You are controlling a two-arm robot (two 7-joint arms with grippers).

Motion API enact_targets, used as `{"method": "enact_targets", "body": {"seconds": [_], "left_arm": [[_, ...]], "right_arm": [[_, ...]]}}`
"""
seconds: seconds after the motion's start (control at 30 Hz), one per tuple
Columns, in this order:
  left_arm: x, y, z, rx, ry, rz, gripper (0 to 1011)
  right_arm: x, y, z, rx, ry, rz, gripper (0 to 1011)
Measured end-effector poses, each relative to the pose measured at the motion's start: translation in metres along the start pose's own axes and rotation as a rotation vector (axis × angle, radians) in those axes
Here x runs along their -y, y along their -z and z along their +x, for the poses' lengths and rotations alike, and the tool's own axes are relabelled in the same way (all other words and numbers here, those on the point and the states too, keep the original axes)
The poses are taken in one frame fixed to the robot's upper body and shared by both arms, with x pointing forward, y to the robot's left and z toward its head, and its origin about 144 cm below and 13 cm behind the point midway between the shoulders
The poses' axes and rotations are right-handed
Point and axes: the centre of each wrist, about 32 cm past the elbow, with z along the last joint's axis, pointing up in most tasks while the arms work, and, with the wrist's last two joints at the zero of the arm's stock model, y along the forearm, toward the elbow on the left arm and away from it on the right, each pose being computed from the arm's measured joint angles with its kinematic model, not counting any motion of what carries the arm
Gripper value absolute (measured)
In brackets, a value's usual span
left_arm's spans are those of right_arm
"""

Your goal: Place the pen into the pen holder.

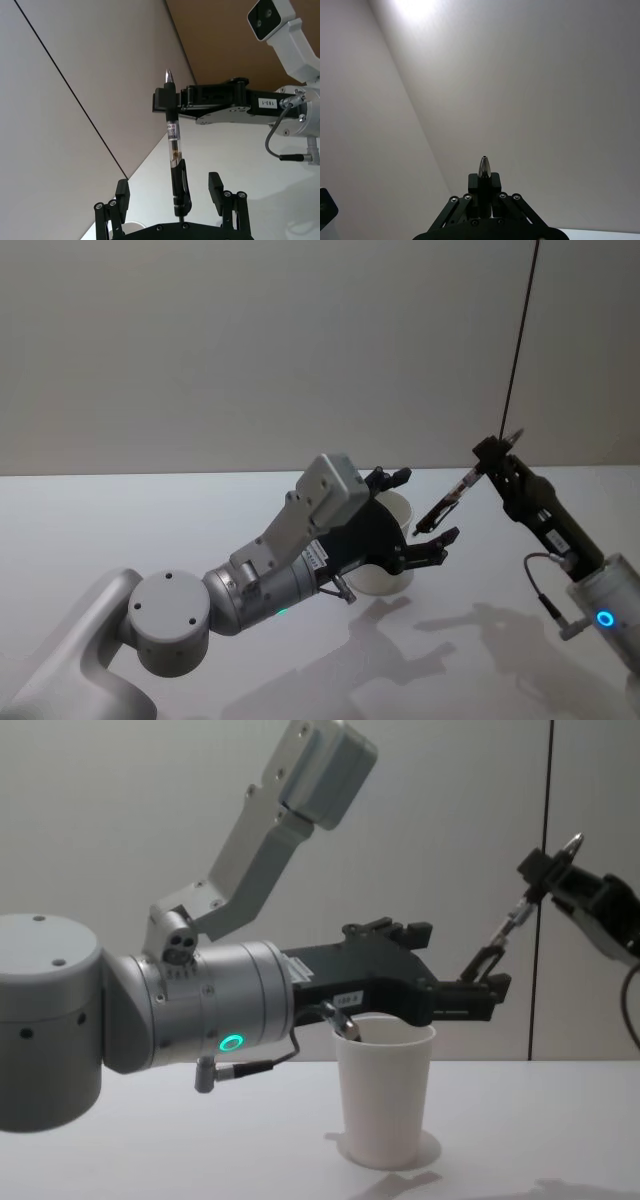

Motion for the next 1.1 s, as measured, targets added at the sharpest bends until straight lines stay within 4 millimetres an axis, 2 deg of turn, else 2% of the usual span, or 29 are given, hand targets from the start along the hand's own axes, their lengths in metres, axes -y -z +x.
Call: {"method": "enact_targets", "body": {"seconds": [0.73, 1.1], "left_arm": [[0.0, 0.0, 0.0, 0.0, 0.0, 0.0, 1003], [0.0, 0.0, 0.0, 0.0, 0.0, 0.0, 1003]], "right_arm": [[-0.001, -0.045, -0.001, 0.2, 0.001, -0.083, 123], [-0.004, -0.059, 0.003, 0.283, 0.007, -0.109, 123]]}}
